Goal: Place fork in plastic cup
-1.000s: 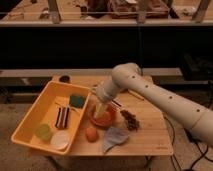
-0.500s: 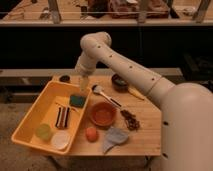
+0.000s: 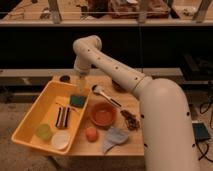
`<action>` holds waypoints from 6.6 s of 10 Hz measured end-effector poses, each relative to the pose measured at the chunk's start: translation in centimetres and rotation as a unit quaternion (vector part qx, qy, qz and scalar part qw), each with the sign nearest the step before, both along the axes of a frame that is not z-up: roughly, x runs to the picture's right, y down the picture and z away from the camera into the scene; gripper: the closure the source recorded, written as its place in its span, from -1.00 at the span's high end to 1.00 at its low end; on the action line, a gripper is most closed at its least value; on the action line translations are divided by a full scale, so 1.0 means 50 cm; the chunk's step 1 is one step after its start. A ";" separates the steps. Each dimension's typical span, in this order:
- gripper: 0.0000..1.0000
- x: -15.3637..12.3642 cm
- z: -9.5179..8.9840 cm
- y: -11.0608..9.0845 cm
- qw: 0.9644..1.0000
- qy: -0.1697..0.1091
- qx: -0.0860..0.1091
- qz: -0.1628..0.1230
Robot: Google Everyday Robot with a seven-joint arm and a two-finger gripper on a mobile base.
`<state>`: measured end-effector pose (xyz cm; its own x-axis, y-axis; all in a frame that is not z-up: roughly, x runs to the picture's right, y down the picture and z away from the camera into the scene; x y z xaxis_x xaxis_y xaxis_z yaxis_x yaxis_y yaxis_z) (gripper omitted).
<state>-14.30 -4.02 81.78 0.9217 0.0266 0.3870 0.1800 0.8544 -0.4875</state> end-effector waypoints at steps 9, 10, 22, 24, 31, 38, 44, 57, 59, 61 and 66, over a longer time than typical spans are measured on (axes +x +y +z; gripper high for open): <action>0.60 -0.030 -0.100 0.119 0.994 -0.107 -0.014 -0.002; 0.60 -0.034 -0.086 0.130 0.995 -0.097 -0.015 -0.002; -0.18 -0.071 0.109 0.258 0.997 0.016 -0.005 -0.071; -0.18 -0.045 0.140 0.266 0.998 0.025 -0.018 -0.062; -0.18 -0.073 0.117 0.276 0.997 0.014 -0.046 -0.062; -0.18 -0.098 0.136 0.283 0.997 0.027 -0.043 -0.058; -0.18 -0.092 0.178 0.300 0.996 0.058 -0.034 -0.059; -1.00 -0.050 0.030 0.175 0.999 0.039 0.012 -0.032; -1.00 -0.045 -0.036 0.129 0.998 0.033 0.034 -0.037; -1.00 -0.046 -0.086 0.098 0.996 0.019 0.052 -0.068; -1.00 -0.071 -0.110 0.149 0.983 -0.007 0.095 -0.154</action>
